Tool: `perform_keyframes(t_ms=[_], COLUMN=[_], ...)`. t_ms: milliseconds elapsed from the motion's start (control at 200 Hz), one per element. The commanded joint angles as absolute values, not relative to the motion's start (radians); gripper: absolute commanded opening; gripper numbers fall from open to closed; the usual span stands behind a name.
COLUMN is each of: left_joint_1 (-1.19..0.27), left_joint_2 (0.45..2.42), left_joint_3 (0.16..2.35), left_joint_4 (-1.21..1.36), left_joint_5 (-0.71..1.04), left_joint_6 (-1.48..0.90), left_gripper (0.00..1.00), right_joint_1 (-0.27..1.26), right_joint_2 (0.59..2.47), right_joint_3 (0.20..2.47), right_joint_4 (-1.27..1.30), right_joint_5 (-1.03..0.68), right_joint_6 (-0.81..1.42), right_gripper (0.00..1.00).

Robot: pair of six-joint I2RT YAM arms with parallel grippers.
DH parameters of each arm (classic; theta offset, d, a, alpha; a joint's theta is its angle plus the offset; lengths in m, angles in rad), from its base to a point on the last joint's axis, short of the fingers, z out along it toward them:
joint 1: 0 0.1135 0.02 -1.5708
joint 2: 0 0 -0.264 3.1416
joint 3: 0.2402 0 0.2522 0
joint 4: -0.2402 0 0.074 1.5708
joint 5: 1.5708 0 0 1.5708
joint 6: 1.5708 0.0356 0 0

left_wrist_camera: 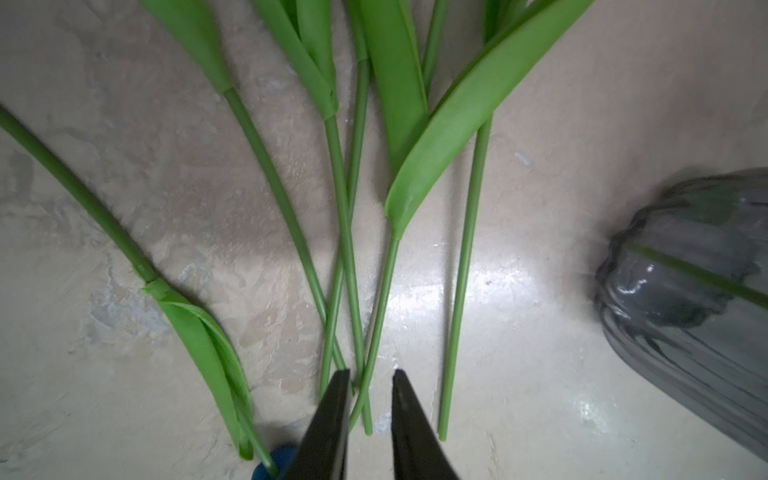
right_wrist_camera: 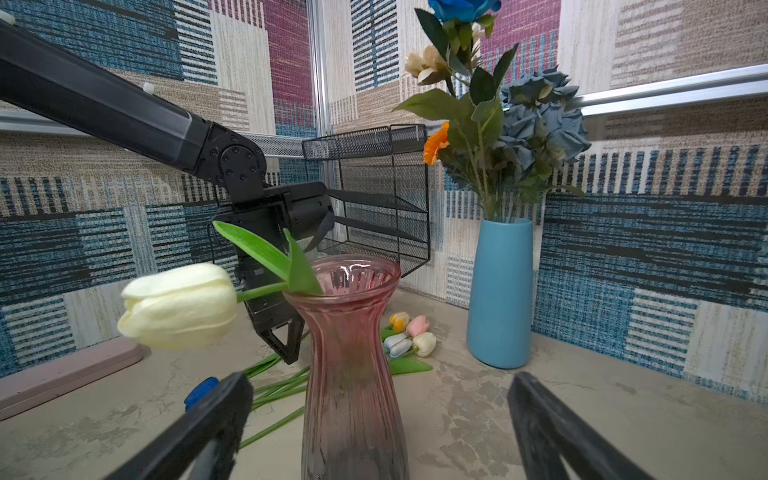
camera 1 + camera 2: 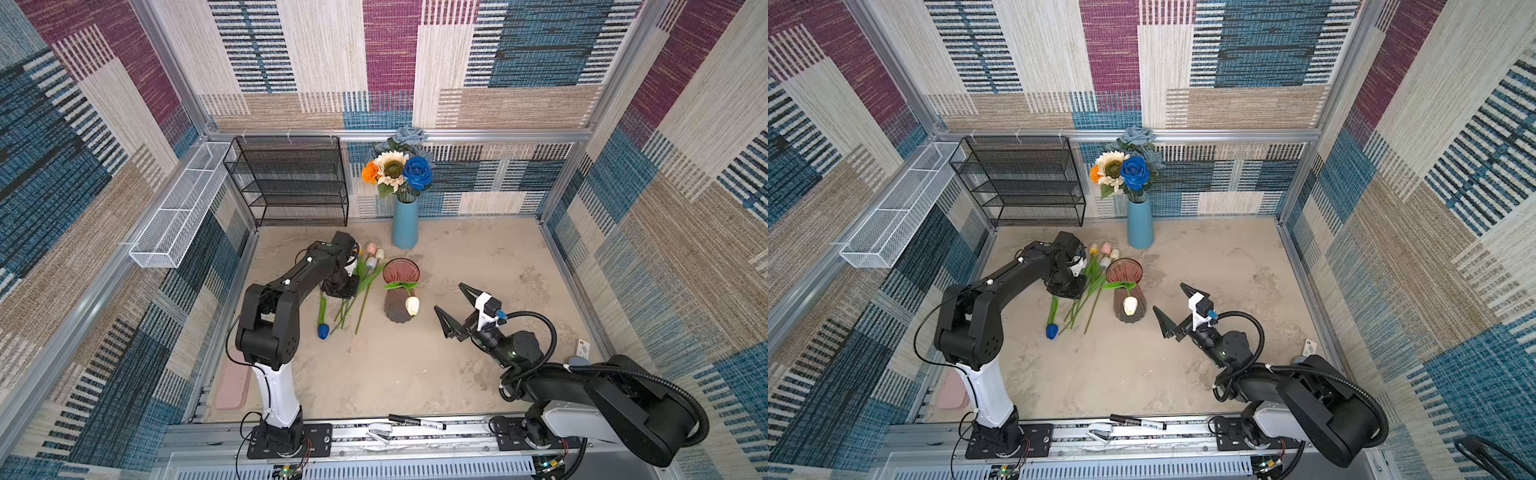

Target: Arrange the flowers into the vase

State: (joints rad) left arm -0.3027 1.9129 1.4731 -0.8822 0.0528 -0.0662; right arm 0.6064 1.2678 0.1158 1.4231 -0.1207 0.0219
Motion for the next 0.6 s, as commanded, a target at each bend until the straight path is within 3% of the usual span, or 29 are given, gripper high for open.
perform_keyframes(t_ms=[0,596], left_joint_1=[-0.31,-0.323], left_joint_2=[1.922,2.014], left_joint_3=[1.453,1.465], left_joint_4=[-0.9,-0.861], left_joint_5=[0.123,0.036], left_joint_6=[-0.031,-0.02], left_gripper=[0.23,0.24], right_joint_1=[0.607,0.607], right_joint_2=[1.269,1.275], right_joint_3=[0.124,0.128], right_joint_4=[1.447,1.446], right_joint_5=[-0.119,-0.124], right_joint_6=[0.032,0.035], right_gripper=[1.0,1.0])
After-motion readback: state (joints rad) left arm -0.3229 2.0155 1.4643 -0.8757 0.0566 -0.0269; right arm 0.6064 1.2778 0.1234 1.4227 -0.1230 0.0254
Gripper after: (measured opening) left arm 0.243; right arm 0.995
